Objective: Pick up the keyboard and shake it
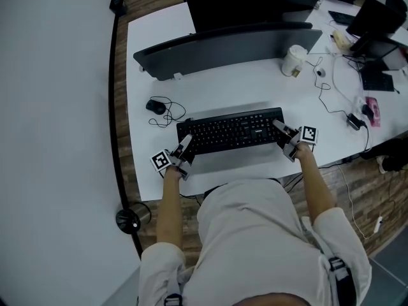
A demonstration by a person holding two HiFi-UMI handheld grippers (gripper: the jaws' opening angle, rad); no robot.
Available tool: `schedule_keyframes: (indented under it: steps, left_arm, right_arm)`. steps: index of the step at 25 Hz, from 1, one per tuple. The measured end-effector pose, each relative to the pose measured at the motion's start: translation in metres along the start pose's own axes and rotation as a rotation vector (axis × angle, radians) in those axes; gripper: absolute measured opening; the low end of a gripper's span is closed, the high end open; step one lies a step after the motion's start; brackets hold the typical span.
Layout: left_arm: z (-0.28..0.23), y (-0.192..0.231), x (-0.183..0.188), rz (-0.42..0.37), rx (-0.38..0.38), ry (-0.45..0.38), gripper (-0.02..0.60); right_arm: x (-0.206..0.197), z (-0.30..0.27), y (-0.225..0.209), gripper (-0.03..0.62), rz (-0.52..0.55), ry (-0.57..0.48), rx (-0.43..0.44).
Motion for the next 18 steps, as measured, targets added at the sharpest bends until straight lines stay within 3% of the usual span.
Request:
schedule_keyframes:
  steps: [14, 18]
  left_arm:
    - [-0.003, 0.0, -0.015, 0.067, -0.026, -0.04, 0.11]
    - [0.001, 0.007, -0.014, 0.051, -0.024, -0.034, 0.11]
  right_arm:
    - [0.006, 0.004, -0.001, 0.133, 0.048, 0.016, -0.029]
    - [0.005, 0.003, 0.0, 0.133, 0.072, 0.018, -0.033]
Point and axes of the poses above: the fingertips, and each gripper's own axes: z backward along the fingers, y to its left, x out of its top, the point moved 7 cm from there along z, backward along the fingers, and after that the axes turned 8 degrees about -x, right-handed, at the moved point
